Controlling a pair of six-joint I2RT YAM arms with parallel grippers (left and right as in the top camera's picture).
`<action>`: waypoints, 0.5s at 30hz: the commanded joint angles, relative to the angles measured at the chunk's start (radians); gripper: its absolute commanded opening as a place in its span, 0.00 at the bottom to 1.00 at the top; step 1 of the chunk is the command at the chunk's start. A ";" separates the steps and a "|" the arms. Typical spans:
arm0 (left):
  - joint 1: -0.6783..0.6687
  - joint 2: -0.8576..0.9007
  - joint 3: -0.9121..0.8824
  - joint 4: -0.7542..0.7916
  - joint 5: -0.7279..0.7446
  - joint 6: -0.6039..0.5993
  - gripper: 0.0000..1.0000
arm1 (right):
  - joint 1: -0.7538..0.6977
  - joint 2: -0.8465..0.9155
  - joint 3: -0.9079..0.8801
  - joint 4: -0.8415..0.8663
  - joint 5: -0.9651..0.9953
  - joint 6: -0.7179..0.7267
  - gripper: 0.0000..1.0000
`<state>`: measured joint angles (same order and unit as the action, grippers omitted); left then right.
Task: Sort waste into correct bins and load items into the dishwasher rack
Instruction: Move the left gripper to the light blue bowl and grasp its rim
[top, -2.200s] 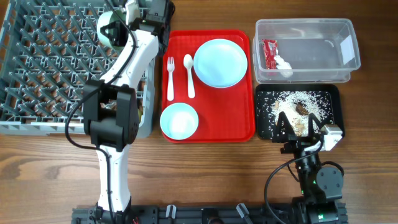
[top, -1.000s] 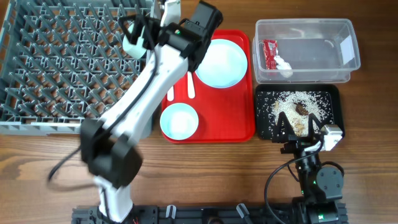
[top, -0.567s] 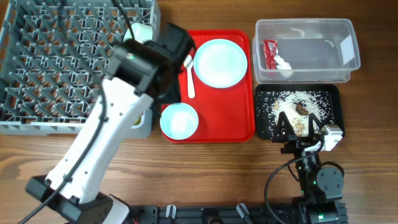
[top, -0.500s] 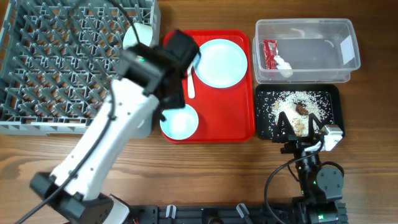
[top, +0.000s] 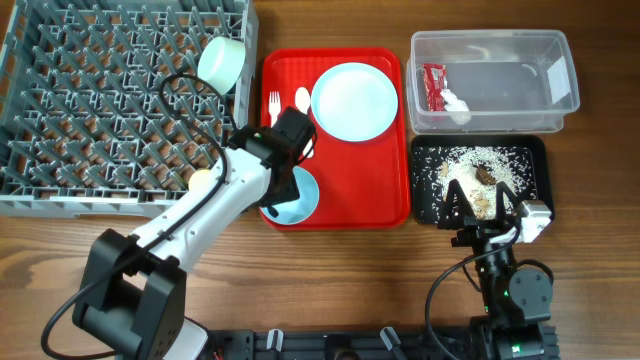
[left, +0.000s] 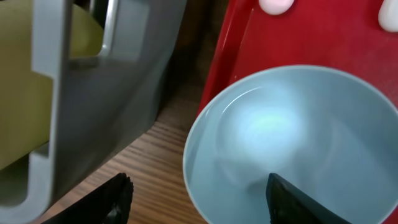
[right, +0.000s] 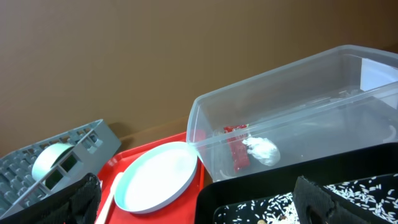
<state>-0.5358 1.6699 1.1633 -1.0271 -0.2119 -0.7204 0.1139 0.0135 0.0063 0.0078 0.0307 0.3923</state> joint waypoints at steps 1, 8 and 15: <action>0.000 0.000 -0.081 0.093 0.006 0.008 0.73 | -0.006 -0.010 -0.001 0.004 -0.002 0.007 1.00; -0.001 0.000 -0.137 0.211 0.063 0.063 0.69 | -0.006 -0.010 -0.001 0.004 -0.002 0.007 1.00; -0.027 0.000 -0.137 0.313 0.219 0.245 0.44 | -0.006 -0.010 -0.001 0.004 -0.002 0.008 1.00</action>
<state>-0.5388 1.6699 1.0306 -0.7433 -0.0856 -0.5915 0.1139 0.0135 0.0063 0.0082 0.0307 0.3923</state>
